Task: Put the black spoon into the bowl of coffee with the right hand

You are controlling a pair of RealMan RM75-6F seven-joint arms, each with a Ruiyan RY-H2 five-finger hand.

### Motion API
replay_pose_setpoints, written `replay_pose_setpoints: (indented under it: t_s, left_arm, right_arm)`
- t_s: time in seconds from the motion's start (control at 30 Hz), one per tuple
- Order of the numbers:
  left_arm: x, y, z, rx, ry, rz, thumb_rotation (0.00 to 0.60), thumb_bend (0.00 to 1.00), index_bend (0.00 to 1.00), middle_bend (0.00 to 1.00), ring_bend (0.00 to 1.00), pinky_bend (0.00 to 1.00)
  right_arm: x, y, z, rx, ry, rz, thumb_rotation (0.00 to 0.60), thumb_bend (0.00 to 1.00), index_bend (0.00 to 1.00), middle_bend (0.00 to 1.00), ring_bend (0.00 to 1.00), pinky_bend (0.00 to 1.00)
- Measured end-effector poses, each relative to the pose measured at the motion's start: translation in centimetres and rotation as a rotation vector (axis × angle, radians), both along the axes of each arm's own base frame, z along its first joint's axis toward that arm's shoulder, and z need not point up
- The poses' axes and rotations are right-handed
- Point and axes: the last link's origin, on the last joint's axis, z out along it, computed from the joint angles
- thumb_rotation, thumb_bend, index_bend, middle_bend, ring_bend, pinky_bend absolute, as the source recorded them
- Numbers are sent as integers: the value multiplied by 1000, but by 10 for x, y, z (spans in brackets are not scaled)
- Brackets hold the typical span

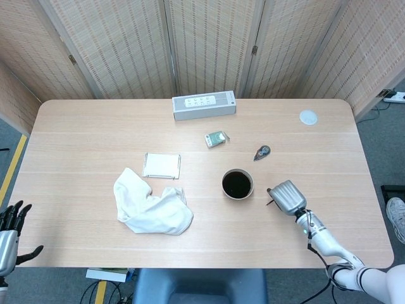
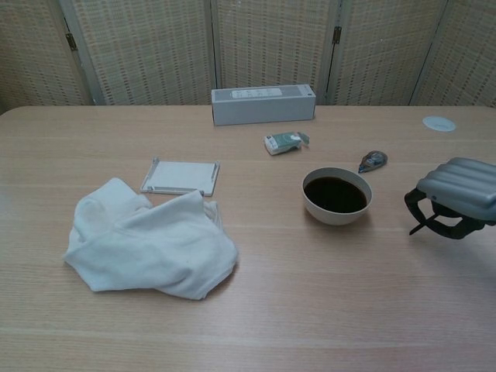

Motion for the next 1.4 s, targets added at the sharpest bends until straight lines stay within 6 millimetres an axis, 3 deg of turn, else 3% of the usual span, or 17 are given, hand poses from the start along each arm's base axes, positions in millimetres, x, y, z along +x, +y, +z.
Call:
replay_pose_setpoints:
  t_s: [0.2, 0.47, 0.67, 0.9, 1.4]
  left_arm:
    - [4, 2, -1, -4, 0, -12, 600, 153, 124, 61, 72, 141]
    - [9, 5, -2, -10, 2, -26, 600, 153, 124, 61, 72, 140]
    - [10, 3, -1, -8, 4, -24, 600, 153, 124, 61, 72, 141]
    - [8, -1, 3, 1, 3, -10, 600, 153, 124, 61, 72, 140]
    - [7, -2, 6, 4, 1, 4, 600, 153, 124, 61, 72, 141]
  right_arm:
    - [11, -2, 33, -53, -107, -1, 600, 476, 698, 1000, 1000, 1000]
    - [28, -7, 38, -54, -324, -58, 600, 475, 706, 1000, 1000, 1000]
    - [46, -16, 20, 2, -571, -152, 600, 475, 708, 1000, 1000, 1000]
    - [66, -34, -17, 58, -875, -283, 600, 471, 732, 1000, 1000, 1000]
    - [91, -59, -71, 107, -1124, -400, 600, 465, 735, 1000, 1000, 1000]
